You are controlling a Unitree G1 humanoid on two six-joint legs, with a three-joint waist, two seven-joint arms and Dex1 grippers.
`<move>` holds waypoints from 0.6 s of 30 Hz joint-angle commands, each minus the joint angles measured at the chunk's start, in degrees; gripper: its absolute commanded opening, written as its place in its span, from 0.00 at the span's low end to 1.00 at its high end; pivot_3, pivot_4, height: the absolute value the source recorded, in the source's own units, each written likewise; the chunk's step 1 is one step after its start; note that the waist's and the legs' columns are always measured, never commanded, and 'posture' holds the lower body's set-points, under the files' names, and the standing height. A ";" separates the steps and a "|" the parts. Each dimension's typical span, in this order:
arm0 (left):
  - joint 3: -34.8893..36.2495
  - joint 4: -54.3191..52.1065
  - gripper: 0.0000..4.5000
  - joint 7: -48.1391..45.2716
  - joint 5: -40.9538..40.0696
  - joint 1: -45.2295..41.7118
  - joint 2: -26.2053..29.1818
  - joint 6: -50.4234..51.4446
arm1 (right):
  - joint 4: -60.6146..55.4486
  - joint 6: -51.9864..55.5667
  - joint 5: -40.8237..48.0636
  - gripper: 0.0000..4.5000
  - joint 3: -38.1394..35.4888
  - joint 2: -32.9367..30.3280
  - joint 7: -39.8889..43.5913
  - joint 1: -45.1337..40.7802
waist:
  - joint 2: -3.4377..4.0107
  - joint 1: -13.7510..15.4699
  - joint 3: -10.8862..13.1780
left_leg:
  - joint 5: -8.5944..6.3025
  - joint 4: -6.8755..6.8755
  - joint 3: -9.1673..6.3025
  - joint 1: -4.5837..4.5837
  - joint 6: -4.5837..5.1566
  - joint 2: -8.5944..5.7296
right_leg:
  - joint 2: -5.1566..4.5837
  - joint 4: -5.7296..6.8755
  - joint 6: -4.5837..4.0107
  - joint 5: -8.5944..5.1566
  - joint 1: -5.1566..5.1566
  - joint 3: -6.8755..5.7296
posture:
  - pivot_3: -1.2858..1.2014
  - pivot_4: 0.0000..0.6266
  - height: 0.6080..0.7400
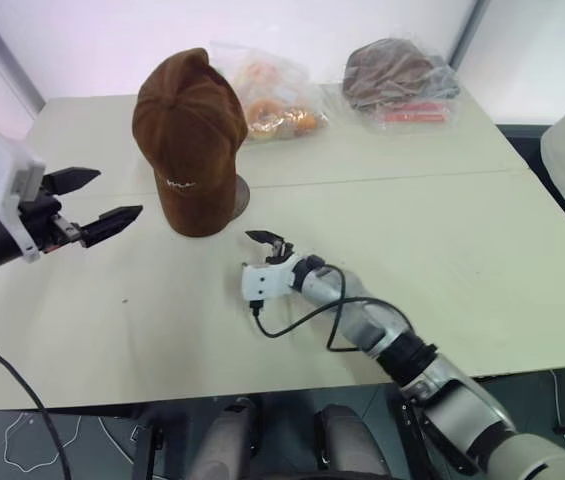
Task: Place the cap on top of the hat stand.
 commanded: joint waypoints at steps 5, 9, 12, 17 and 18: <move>2.82 2.43 1.00 -8.46 -1.12 0.18 4.80 -1.31 | -15.46 21.80 31.63 0.77 -21.41 -5.29 20.92 -7.88 | 0.01 -0.56 0.03 | -0.14 -0.05 0.00 0.00 0.23 0.09 | 0.04 0.01 -0.03 -0.01 0.15 0.00 | 0.52 0.24 1.00; 3.17 3.87 1.00 -13.37 -1.59 1.46 6.32 -1.70 | -21.84 38.52 47.81 0.77 -29.52 -9.14 27.85 -12.05 | 0.02 -0.34 0.04 | -0.17 -0.07 0.02 -0.02 0.28 0.11 | 0.01 -0.02 -0.14 -0.07 0.13 -0.02 | 0.52 0.24 1.00; 2.53 5.33 1.00 -15.75 -1.89 1.33 6.63 -1.97 | -23.25 47.14 56.28 0.77 -33.58 -11.16 29.12 -14.21 | 0.01 0.00 0.03 | -0.28 -0.04 0.01 -0.02 0.46 0.11 | -0.05 -0.09 -0.14 -0.07 0.21 -0.08 | 0.52 0.24 1.00; 2.40 6.07 1.00 -17.76 -1.01 2.11 6.56 -3.06 | -24.40 50.19 60.67 0.77 -35.24 -15.78 30.69 -13.86 | 0.03 0.14 0.04 | -0.29 0.00 0.04 -0.02 0.49 0.09 | -0.12 -0.09 -0.14 -0.07 0.20 -0.07 | 0.52 0.24 1.00; 2.48 6.32 1.00 -17.76 -0.97 1.90 6.47 -3.20 | -23.95 50.38 61.07 0.77 -35.58 -16.52 30.59 -14.01 | 0.03 0.08 0.04 | -0.30 -0.01 0.04 -0.03 0.49 0.09 | -0.12 -0.09 -0.14 -0.07 0.19 -0.07 | 0.52 0.24 1.00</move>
